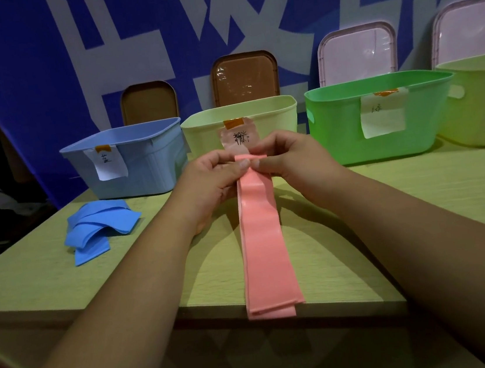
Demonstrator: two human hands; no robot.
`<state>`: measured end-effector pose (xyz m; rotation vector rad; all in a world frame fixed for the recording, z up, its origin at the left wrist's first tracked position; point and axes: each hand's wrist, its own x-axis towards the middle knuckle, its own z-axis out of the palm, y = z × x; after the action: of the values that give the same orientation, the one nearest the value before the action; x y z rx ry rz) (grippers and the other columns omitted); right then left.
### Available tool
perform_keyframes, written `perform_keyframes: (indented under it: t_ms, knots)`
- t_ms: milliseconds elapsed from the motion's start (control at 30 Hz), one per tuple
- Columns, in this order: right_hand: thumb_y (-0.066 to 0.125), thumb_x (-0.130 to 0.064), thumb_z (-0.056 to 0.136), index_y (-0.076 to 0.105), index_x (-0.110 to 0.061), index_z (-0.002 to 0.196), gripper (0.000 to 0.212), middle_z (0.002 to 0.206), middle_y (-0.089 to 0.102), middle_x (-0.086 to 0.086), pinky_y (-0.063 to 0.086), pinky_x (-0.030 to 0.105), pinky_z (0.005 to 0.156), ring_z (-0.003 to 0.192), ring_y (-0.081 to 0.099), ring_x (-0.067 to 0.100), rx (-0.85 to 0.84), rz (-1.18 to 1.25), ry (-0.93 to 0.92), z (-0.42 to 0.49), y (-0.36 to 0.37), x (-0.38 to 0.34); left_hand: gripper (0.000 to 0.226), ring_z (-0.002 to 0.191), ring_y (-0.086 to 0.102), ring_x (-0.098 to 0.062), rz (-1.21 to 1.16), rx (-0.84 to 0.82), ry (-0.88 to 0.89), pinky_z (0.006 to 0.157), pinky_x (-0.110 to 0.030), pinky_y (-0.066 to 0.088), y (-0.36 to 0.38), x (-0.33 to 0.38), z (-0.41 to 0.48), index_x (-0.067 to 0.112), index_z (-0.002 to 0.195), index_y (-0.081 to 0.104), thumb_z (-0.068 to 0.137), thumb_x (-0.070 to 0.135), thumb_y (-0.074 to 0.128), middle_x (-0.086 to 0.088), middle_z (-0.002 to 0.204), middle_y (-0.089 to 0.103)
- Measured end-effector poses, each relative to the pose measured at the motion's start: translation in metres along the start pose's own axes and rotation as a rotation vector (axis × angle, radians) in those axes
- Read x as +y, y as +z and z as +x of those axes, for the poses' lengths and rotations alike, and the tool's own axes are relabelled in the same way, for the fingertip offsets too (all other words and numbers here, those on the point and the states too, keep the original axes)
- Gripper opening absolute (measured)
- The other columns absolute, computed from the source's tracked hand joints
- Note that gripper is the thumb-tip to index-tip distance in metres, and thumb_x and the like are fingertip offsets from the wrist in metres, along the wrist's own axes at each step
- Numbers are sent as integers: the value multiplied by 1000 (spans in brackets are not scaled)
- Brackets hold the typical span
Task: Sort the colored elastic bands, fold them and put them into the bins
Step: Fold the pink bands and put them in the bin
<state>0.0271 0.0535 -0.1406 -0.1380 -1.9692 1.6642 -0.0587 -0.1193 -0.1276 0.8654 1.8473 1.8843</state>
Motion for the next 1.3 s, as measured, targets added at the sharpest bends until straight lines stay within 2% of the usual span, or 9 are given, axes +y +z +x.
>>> perform_keyframes:
  t_ms: [167,300,467,533,633,700,867,1067,1300]
  knots:
    - [83,-14,91,78,-19,108,19,110,79,6,63,48,96,107,77,27,-46,72,37,2,-1,1,22,106,79,-24,48,28,36,91,-39,64,-1,1,0,20,120,76,99,12,74,-6,110,81]
    - [80,-29,97,80,-20,110,15,103,80,1,61,33,81,97,76,20,-14,-16,24,0,0,0,22,105,79,-23,55,43,53,91,-39,64,-1,2,-1,21,118,76,98,12,74,-6,109,82]
    - [80,-25,96,80,-16,105,13,99,80,3,66,49,88,99,77,32,64,-62,12,2,-1,0,22,91,80,-14,142,95,53,71,-26,64,1,3,-1,11,114,73,94,14,81,-4,102,81]
    - [80,-26,96,79,-15,105,14,97,80,2,66,48,86,96,77,31,91,-67,16,2,-2,-1,24,86,80,-11,168,90,46,68,-26,63,1,3,-2,9,110,71,91,15,84,-1,96,79]
    - [80,-27,96,79,-15,105,15,95,80,-1,66,41,82,90,78,22,90,-85,13,1,-2,-3,28,91,80,-17,200,58,42,73,-35,66,0,1,-1,8,109,70,88,14,87,-6,97,80]
    - [81,-26,96,79,-15,105,15,96,80,0,67,40,81,90,78,23,98,-100,10,1,-2,-3,31,92,80,-19,204,52,37,77,-39,68,0,0,0,9,111,70,86,14,88,-8,99,81]
    - [82,-22,95,78,-12,107,16,97,81,1,68,42,82,89,79,18,86,-35,13,0,-1,-5,35,96,80,-20,229,18,25,78,-35,66,-1,-2,1,11,116,70,87,15,88,-6,102,82]
    - [82,-21,94,77,-13,107,16,99,81,1,67,41,83,91,79,18,77,-44,15,1,-2,-4,31,100,80,-23,253,24,23,87,-42,66,-2,-4,4,14,116,71,89,13,86,-4,105,82]
    - [84,-19,92,76,-13,109,19,99,79,-1,66,34,76,87,78,13,95,-56,-15,0,-1,-7,19,93,80,-20,210,99,52,76,-31,65,-3,-3,4,14,102,77,87,14,88,-6,103,79]
